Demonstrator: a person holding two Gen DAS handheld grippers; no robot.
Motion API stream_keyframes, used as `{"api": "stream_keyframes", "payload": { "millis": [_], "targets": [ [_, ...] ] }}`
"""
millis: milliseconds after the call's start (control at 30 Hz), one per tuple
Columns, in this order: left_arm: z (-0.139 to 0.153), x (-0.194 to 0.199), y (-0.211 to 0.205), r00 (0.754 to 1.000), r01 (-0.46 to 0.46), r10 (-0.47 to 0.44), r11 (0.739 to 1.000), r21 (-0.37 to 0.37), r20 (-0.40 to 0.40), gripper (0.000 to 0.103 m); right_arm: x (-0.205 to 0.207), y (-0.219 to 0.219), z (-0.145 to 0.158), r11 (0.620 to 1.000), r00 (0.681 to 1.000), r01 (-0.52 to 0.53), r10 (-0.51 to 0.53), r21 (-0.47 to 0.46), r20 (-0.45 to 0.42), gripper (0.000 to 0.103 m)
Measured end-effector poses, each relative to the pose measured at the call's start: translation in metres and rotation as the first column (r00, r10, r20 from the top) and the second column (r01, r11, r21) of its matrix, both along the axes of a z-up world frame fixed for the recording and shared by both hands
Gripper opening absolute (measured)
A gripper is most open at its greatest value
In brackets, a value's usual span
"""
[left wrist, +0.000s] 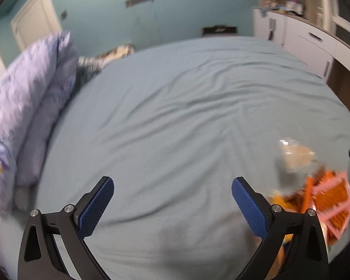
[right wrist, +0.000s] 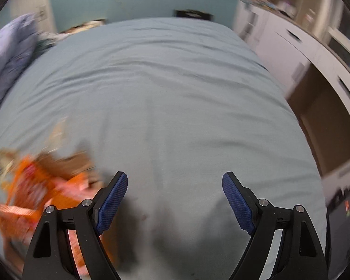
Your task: Organize snacks
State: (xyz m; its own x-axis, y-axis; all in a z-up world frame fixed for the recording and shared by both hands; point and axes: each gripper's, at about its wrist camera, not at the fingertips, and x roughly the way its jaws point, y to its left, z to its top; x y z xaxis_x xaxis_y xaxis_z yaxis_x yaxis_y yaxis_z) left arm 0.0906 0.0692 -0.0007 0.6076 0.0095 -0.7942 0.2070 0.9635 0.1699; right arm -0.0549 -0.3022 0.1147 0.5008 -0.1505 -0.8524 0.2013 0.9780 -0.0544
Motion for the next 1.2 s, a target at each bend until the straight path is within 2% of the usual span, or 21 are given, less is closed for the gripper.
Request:
{"api": "stream_keyframes", "payload": {
  "millis": [67, 167, 267, 400, 500, 567, 600, 633, 733, 867, 933, 1067, 1200],
  "targets": [
    [-0.013, 0.012, 0.005, 0.999, -0.010, 0.009, 1.000, -0.013, -0.045, 0.103, 0.009, -0.017, -0.015, 0.996, 0.995, 0.090, -0.090, 0.009, -0.040, 0.083],
    [-0.040, 0.030, 0.013, 0.994, -0.025, 0.025, 1.000, -0.003, -0.103, 0.103, 0.022, -0.044, -0.038, 0.976, 0.978, 0.197, -0.189, 0.091, -0.091, 0.083],
    [-0.071, 0.043, 0.030, 0.986, -0.084, 0.087, 0.996, 0.026, -0.145, 0.103, 0.031, -0.063, -0.058, 0.950, 0.960, 0.268, -0.249, 0.159, -0.128, 0.083],
    [-0.110, 0.050, 0.057, 0.959, -0.187, 0.183, 0.982, 0.002, -0.216, 0.103, 0.039, -0.074, -0.090, 0.945, 0.940, 0.298, -0.266, 0.133, -0.212, 0.083],
    [-0.128, 0.051, 0.067, 0.943, -0.210, 0.191, 0.977, -0.041, -0.274, 0.103, 0.043, -0.064, -0.093, 0.967, 0.959, 0.248, -0.236, 0.064, -0.155, 0.086],
    [-0.127, 0.045, 0.071, 0.957, -0.204, 0.179, 0.975, -0.091, -0.227, 0.103, 0.043, -0.057, -0.097, 0.978, 0.972, 0.208, -0.206, 0.009, -0.118, 0.094],
    [-0.128, 0.043, 0.071, 0.960, -0.197, 0.173, 0.976, -0.093, -0.218, 0.103, 0.039, -0.057, -0.100, 0.982, 0.979, 0.190, -0.191, -0.021, -0.077, 0.102],
    [-0.129, 0.041, 0.070, 0.965, -0.188, 0.166, 0.978, -0.091, -0.203, 0.103, 0.034, -0.058, -0.104, 0.983, 0.982, 0.178, -0.180, -0.042, -0.048, 0.103],
    [-0.131, 0.033, 0.071, 0.982, -0.150, 0.137, 0.984, -0.099, -0.132, 0.103, 0.027, -0.059, -0.111, 0.995, 0.995, 0.100, -0.100, -0.026, 0.015, 0.103],
    [-0.136, 0.022, 0.070, 0.996, -0.092, 0.091, 0.990, -0.111, -0.014, 0.103, 0.013, -0.065, -0.116, 0.999, 0.994, -0.017, 0.021, -0.037, 0.103, 0.103],
    [-0.135, 0.019, 0.069, 0.996, -0.090, 0.090, 0.990, -0.108, 0.000, 0.103, 0.005, -0.074, -0.122, 1.000, 0.990, -0.022, 0.025, -0.020, 0.140, 0.103],
    [-0.134, 0.024, 0.074, 0.996, -0.092, 0.092, 0.987, -0.132, -0.007, 0.103, -0.005, -0.069, -0.125, 0.998, 0.990, -0.022, 0.030, -0.063, 0.136, 0.103],
    [-0.135, 0.023, 0.076, 0.996, -0.088, 0.089, 0.988, -0.124, -0.003, 0.103, -0.010, -0.070, -0.121, 0.999, 0.990, -0.022, 0.027, -0.035, 0.139, 0.103]
  ]
}}
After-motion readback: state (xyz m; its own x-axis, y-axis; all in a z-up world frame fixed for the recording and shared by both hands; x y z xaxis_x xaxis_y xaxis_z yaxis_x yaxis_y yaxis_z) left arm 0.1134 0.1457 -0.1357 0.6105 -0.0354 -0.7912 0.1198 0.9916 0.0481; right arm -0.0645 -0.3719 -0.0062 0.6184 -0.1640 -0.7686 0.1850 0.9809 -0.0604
